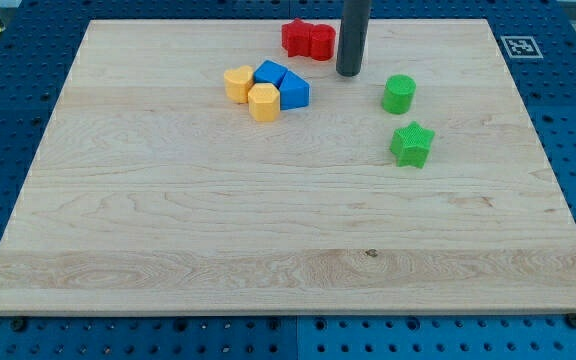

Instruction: Separate the blue blocks from the yellow blocks

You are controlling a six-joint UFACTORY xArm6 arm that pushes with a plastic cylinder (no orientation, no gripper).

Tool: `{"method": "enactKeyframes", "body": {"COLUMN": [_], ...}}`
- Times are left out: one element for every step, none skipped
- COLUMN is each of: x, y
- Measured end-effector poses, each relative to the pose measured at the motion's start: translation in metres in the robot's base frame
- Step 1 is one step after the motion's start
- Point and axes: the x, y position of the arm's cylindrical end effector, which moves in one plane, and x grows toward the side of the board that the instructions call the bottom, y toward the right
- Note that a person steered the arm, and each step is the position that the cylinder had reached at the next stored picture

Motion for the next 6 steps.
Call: {"method": "enactKeyframes", "body": {"x": [0.006, 0.006, 0.000, -0.006, -0.001, 0.023], "y": [-0.029, -0.057, -0.087, -0.119, -0.134, -0.125]}}
